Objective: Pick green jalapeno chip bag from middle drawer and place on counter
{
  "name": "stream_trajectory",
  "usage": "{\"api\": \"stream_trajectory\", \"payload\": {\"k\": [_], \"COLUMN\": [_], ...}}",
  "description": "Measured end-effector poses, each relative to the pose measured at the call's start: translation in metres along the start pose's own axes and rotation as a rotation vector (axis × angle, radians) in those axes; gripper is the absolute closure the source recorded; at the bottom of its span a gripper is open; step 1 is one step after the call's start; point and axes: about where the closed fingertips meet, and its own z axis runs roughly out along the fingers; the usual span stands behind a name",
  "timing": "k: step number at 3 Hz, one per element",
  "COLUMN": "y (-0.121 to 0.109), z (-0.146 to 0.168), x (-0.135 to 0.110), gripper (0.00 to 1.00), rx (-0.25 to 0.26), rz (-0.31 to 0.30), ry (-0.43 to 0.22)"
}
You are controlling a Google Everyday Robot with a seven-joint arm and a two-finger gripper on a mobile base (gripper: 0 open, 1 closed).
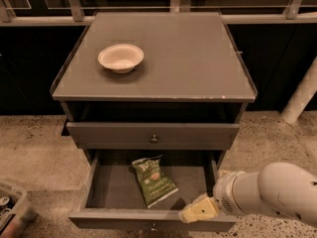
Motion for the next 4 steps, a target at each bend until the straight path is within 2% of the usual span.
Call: {"api": "stream_trajectory", "payload": {"k": [1, 2, 3, 4], "y": [0.003, 0.009, 0.011, 0.000], "z": [-0.002, 0.030, 0.074, 0.109], "x": [0.009, 0.014, 0.013, 0.000], "gripper": [0.00, 0.00, 0.00, 0.00], "rx": [-0.005, -0.044, -0.056, -0.005], "rz": [0.044, 0.083, 0.136, 0.160], "ry": [0.004, -0.016, -0.056, -0.131]}}
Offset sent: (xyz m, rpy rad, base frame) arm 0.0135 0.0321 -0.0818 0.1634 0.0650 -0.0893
